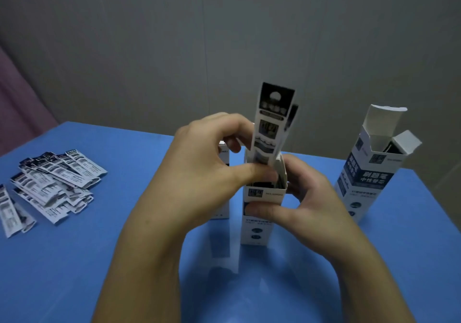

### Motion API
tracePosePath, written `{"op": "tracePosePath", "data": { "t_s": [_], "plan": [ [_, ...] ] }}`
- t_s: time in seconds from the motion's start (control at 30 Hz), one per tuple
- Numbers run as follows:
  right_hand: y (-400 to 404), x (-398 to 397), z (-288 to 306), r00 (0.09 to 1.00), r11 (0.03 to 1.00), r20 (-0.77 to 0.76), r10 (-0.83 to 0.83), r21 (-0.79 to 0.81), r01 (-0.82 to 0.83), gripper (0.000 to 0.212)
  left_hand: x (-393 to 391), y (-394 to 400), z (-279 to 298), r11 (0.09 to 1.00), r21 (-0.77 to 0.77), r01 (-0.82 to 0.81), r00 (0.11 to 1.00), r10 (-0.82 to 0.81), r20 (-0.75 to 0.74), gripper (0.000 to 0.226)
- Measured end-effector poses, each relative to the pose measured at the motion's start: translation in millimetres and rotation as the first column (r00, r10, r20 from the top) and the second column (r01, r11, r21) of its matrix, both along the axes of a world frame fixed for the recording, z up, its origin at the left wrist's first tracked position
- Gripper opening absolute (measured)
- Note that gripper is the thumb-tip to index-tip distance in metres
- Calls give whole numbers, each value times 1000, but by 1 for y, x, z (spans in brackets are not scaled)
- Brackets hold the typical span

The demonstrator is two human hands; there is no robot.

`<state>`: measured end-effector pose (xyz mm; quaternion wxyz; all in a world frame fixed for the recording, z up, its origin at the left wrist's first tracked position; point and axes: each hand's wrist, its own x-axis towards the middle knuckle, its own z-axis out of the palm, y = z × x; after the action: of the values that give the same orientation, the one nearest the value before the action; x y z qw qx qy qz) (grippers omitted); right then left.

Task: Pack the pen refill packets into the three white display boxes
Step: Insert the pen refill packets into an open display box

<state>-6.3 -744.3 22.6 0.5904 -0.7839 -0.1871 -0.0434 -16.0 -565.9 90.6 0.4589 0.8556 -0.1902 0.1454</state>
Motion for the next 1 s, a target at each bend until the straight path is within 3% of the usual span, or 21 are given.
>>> {"op": "tracePosePath", "data": {
  "t_s": [0.3,0.6,0.77,0.87,1.0],
  "plan": [
    [1,2,-4,1000,1000,7,7,-9,-7,48,2,5,-4,992,116,-45,999,43,19,34],
    [-3,10,-16,998,998,-60,-3,-65,-1,49,5,7,-5,1000,-30,-1,999,2,34,22],
    [-2,12,-22,995,992,-99,-16,-124,3,51,8,8,-9,994,-109,-32,999,35,21,42],
    [-4,7,-19,990,966,-119,-69,-258,36,57,3,14,-13,972,-216,-92,994,102,33,51],
    [-12,-16,-22,961,825,-166,-219,-558,91,74,-13,25,-23,942,-243,-230,972,236,-5,40]
  ]
}}
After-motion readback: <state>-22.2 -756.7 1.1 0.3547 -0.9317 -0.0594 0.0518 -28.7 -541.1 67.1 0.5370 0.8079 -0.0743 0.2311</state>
